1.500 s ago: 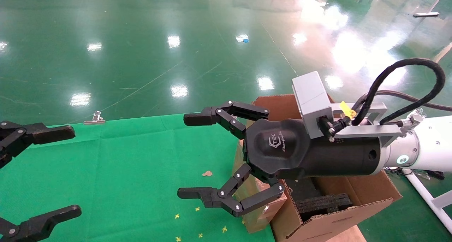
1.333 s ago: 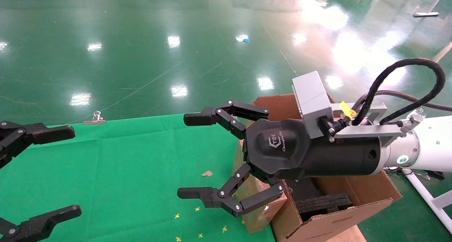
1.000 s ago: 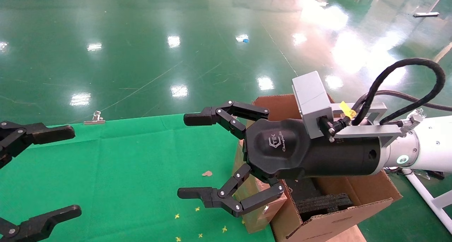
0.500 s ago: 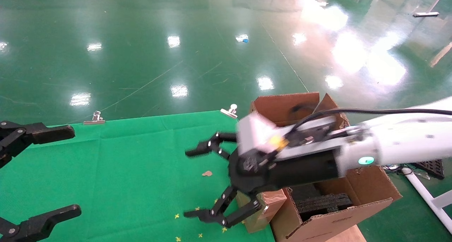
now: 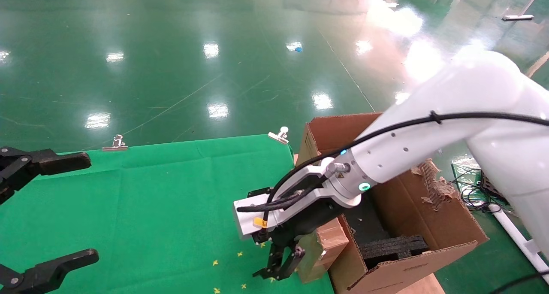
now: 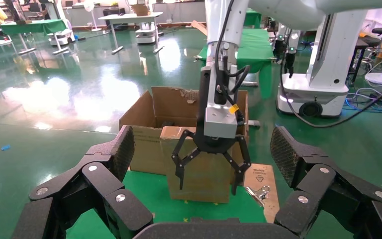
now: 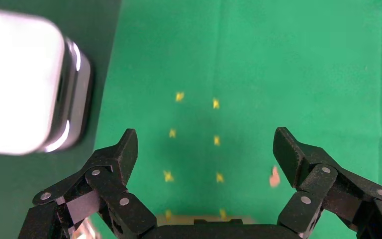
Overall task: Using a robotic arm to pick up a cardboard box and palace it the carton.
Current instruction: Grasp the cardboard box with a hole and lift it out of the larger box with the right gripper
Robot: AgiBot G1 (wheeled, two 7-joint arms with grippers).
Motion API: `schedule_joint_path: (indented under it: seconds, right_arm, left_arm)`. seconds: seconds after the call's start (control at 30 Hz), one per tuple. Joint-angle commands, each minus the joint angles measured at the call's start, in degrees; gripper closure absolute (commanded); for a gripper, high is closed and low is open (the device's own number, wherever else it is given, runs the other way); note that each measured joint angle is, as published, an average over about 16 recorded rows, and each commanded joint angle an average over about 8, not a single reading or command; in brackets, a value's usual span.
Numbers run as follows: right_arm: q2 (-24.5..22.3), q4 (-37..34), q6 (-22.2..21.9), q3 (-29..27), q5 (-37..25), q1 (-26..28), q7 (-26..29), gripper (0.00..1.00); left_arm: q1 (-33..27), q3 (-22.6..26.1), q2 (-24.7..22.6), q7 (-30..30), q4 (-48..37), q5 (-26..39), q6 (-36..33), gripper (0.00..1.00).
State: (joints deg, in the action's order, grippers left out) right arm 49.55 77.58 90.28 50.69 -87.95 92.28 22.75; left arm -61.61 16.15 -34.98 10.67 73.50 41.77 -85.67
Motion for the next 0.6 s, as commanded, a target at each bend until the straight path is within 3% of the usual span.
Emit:
schedule_joint_path:
  seconds: [0.03,0.43,0.6]
  right_arm:
    - [0.8,0.0,0.2,3.0,-1.1,2.3,0.7,0.0]
    - [1.4,0.1,0.3,20.1,-5.8,21.6,10.1,0.0]
    - [1.3,0.1,0.0,26.3,-4.7,27.1,12.0,0.0]
  left_arm:
    - [0.0,0.0,0.0,0.0,0.0,0.0,0.0,0.0]
    - [0.0,0.1,0.0,0.0,0.0,0.0,0.0,0.0]
    - [0.0,0.1,0.0,0.0,0.0,-0.1,0.0,0.0]
